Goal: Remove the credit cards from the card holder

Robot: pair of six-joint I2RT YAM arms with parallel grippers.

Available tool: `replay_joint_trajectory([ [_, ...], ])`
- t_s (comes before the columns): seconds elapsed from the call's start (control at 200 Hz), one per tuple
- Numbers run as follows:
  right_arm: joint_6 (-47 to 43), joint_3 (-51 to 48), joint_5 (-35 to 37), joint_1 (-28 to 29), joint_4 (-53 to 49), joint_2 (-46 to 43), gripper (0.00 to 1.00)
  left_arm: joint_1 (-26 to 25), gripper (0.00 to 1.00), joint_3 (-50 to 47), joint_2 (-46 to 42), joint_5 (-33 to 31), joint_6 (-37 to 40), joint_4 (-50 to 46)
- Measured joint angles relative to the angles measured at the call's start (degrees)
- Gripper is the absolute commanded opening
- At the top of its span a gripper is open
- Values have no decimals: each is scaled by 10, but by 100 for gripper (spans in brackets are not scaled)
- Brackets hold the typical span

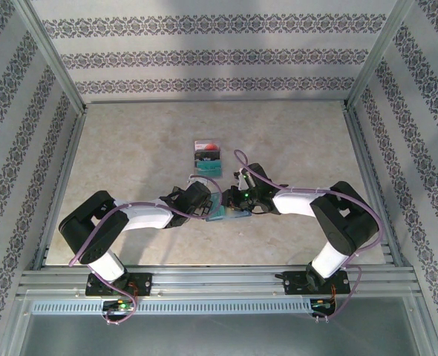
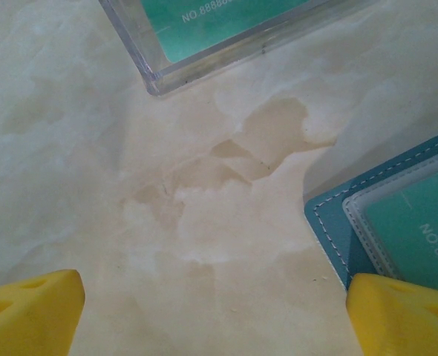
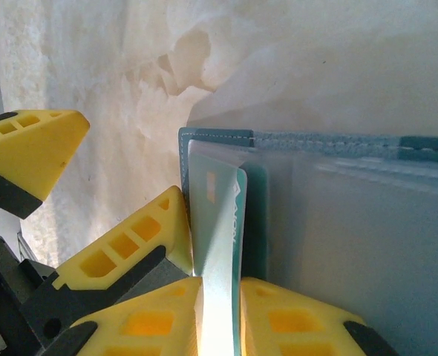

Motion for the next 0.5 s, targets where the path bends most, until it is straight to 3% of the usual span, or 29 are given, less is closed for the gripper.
replay_joint_trajectory([
  [0.5, 46, -61, -45, -33, 124, 11, 16, 0, 93, 0, 0, -4, 0, 0],
])
